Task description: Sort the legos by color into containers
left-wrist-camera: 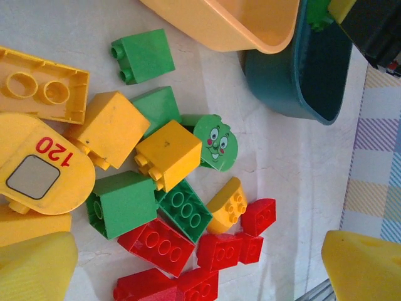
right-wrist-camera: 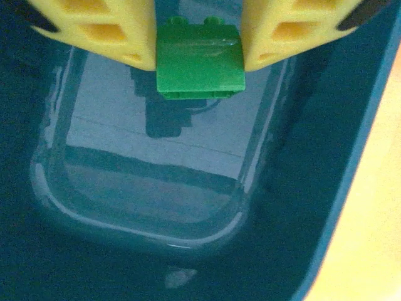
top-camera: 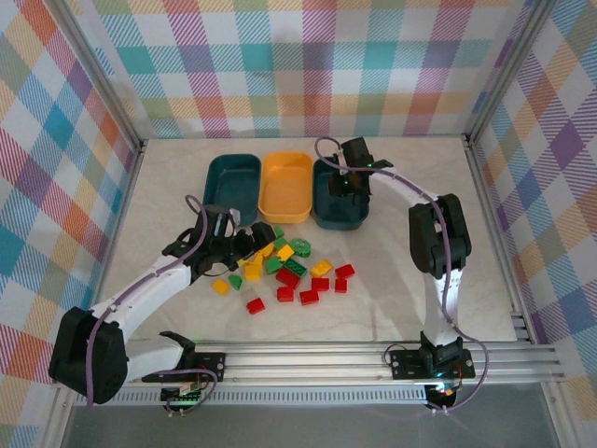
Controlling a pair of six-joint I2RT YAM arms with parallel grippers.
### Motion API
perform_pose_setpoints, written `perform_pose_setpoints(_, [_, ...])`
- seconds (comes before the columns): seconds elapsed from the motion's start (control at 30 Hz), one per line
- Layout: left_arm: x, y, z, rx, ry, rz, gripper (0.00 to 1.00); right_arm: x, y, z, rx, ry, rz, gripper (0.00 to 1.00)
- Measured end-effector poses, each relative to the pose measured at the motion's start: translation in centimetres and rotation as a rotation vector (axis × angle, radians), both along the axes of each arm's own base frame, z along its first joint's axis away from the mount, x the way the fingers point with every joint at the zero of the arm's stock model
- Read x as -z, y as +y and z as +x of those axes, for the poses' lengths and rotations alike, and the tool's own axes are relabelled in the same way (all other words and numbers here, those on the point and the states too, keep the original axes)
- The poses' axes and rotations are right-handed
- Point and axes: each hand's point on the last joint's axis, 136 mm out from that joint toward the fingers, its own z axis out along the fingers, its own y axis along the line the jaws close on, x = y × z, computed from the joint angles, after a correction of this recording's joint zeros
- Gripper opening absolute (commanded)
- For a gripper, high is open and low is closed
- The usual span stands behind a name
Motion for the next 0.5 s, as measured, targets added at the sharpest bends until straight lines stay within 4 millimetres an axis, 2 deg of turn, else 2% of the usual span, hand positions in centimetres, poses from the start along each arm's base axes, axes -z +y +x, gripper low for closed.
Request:
perform_pose_setpoints(0.07, [0.0,0.0,0.0,0.003,-0.001,0.002,1.00,0.3,-0.1,0.1,0.003,0.006,-0.011,0.58])
perform_pose_setpoints(0.13, [0.2,0.1,-0.2,0.006,0.008,0.012,1.00,0.4,-0.3,0.0,0.008,0.011,-0.020,0.61])
perform_pose_setpoints(0.2, [0.5,0.4,-0.4,0.003,0.016,0.027,1.00,0.1,-0.5,0.0,0.014,0.005,-0.026,0.62])
perform_pose_setpoints(0.3, [0.2,0.9,-0.6,-0.006,0.005,0.047,1.00,-1.4,-0.8,-0.4,0.032,-0.022,-0.021,0.62])
perform_pose_setpoints(0.4, [-0.5,1.4,-0.7,-0.023,-0.021,0.056,1.00,-4.4,-2.1,-3.1,0.093,-0.058,0.003,0.61])
perform_pose_setpoints(0.5, [-0.9,1.6,-0.6,-0.031,-0.040,0.060,1.00,-7.8,-3.0,-7.3,0.161,-0.123,0.031,0.64])
